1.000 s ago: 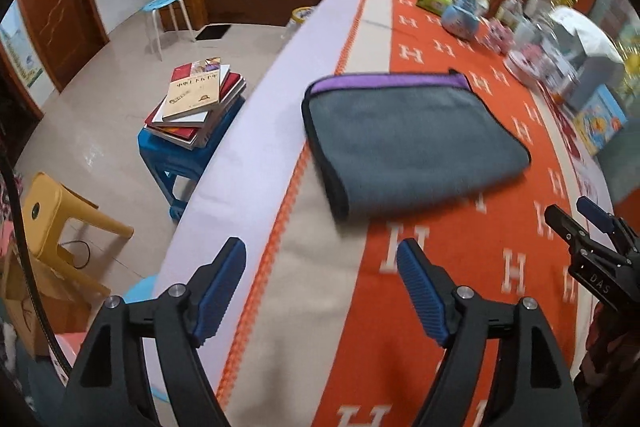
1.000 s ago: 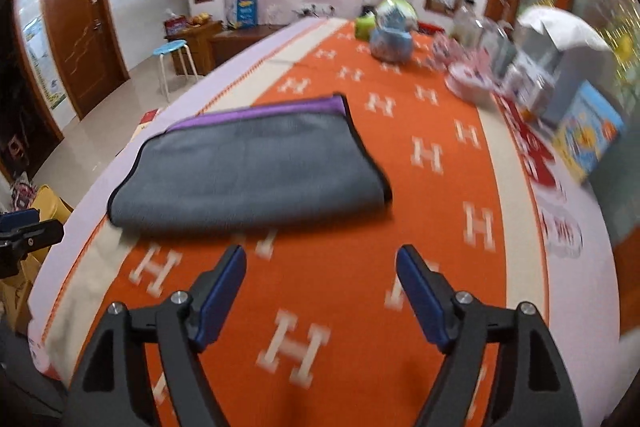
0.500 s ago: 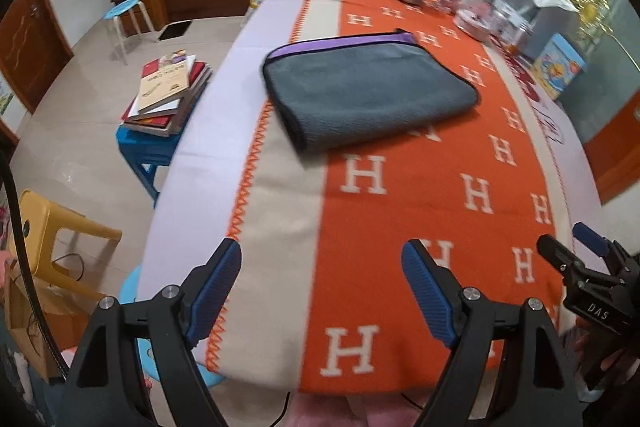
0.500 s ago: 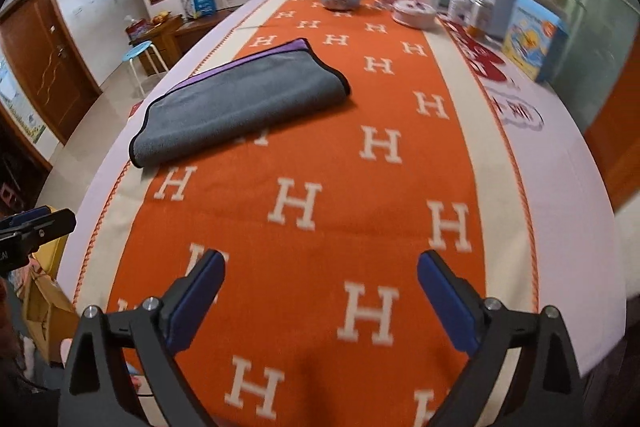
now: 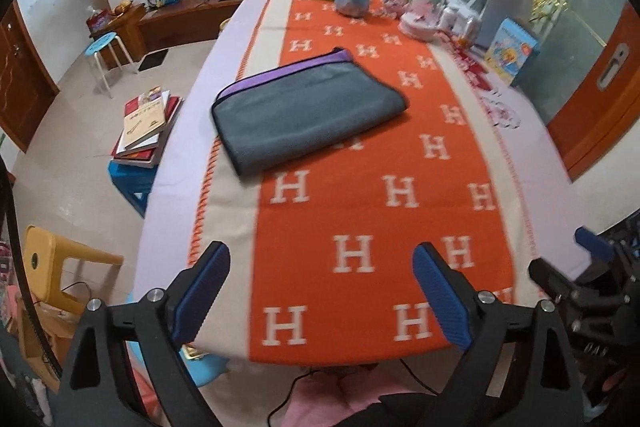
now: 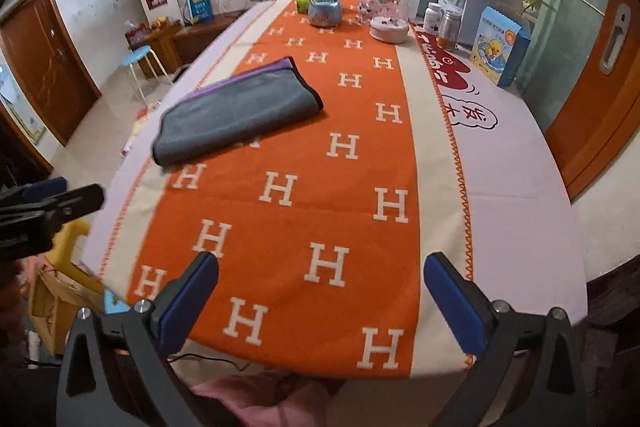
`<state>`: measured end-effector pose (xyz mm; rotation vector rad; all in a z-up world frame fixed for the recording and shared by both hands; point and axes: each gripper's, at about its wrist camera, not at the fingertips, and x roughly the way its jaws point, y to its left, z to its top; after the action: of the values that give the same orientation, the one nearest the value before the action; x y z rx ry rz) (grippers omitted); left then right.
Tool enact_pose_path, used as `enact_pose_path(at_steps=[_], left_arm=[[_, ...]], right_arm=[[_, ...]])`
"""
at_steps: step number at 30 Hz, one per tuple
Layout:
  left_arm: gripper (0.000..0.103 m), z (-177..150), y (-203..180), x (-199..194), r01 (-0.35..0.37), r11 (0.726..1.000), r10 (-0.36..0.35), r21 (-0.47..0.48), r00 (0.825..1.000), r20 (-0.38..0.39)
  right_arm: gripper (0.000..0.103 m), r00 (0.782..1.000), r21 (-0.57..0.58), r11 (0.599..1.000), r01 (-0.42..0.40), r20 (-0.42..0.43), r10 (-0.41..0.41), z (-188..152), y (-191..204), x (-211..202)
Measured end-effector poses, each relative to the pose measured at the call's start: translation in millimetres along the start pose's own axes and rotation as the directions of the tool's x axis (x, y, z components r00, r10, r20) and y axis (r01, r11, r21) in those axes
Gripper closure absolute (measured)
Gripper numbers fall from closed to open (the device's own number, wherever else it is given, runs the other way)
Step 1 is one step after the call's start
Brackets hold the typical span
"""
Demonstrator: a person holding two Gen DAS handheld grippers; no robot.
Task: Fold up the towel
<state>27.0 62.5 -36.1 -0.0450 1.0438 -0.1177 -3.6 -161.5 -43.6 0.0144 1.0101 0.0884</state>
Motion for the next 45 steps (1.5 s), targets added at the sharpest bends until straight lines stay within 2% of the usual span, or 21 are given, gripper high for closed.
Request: enact_pose_path(at_steps=[5,8,11,15,19,22,31,45], left_arm=[[0.003,3.7,-24.0,-21.7,0.003,1.000,-0.003,0.019,1.000,0.030],[0.003,1.3,-32.2,-32.5,0.003,1.000,-0.004,0.021,0.999,0.048],[0.003,-0.7,-39.2,-40.4,-0.035,0.999,0.033,0.025,0.997,0.065],[0.001,-3.8,-46.6,-47.4,-0.045,0.998,0.042,0.040,0.996,0.083],[0.001,-7.6,-48.2,-52.1,-0.063,0.998,0.059,0.028,0.993,0.105],[0.001,-6.5,-45.1,-48.4,-0.061,0.998,0.059,0.017,0.994,0.092],[0.001,-2.1,-41.6,-48.2,-0.135,0.991,0.132,0.015,0.983,0.127],[0.001,3.2,-40.4,-43.7,-0.107,0.994,0.102,0.025,0.985,0.141]], right_arm=[[0.000,1.000,0.001,1.000,0.024,0.017,-0.024,0.2,-6.9,-30.5],[0.000,1.000,0.039,0.999,-0.006,0.015,0.006,0.0,-12.6,-45.2],[0.000,1.000,0.035,0.999,-0.022,0.011,0.022,-0.1,-11.7,-53.6],[0.000,0.999,0.037,0.999,-0.038,0.035,0.037,-2.0,-9.2,-63.8],[0.000,0.999,0.061,0.997,-0.042,0.034,0.040,-6.1,-7.0,-61.8],[0.000,0.999,0.077,0.997,-0.030,0.040,0.027,-4.4,-8.2,-62.0],[0.000,1.000,0.100,0.995,-0.012,0.008,0.011,0.1,-5.6,-50.1],[0.000,1.000,0.091,0.996,-0.004,-0.023,0.006,5.6,1.1,-38.1]])
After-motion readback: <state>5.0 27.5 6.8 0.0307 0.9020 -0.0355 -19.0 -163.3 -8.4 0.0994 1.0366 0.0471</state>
